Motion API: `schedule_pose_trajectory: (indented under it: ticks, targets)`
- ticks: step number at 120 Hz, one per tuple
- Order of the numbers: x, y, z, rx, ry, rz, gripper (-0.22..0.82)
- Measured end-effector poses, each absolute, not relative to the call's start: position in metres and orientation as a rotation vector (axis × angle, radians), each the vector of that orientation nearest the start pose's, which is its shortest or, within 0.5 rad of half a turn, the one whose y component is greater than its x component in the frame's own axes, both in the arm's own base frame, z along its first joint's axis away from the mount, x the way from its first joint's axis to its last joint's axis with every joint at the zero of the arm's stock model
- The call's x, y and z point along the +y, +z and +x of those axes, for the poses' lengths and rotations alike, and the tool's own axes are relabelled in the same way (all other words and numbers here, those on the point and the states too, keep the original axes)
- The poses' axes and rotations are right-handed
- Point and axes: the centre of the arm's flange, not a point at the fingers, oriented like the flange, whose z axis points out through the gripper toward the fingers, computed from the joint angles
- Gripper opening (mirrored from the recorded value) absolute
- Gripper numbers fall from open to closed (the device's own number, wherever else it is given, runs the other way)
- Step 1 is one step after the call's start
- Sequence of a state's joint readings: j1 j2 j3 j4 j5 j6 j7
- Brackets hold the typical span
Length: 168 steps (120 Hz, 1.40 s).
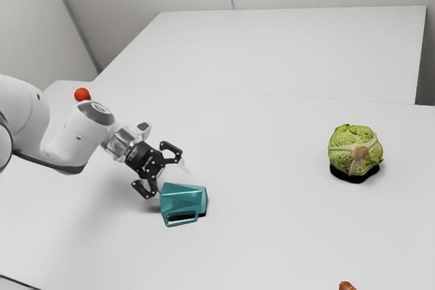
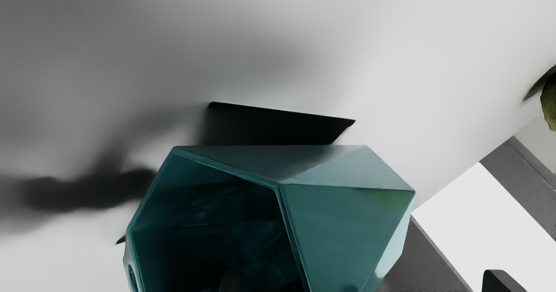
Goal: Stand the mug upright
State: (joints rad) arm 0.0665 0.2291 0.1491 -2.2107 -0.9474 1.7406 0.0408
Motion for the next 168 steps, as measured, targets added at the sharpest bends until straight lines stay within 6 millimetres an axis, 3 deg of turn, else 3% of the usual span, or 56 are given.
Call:
schedule_pose_trajectory:
  ticks: [7,29,52,85,95,110,129,151,168]
  targets:
    - [0.032,0.266,0.496,0.762,-0.622,2.055,0.54]
    - [0.031,0.269,0.498,0.749,-0.613,2.072,0.10]
    - [0.019,0.281,0.510,0.701,-0.589,2.098,-0.09]
    - [0.014,0.282,0.511,0.692,-0.594,2.112,-0.16]
    - [0.012,0.294,0.514,0.660,-0.576,2.161,-0.17]
    - [0.002,0.333,0.526,0.511,-0.502,2.374,-0.17]
    - [-0.008,0.368,0.536,0.322,-0.389,2.662,-0.17]
    - [-0.018,0.386,0.547,0.103,-0.240,2.951,-0.18]
    - [-0.012,0.392,0.554,0.001,-0.136,3.088,-0.18]
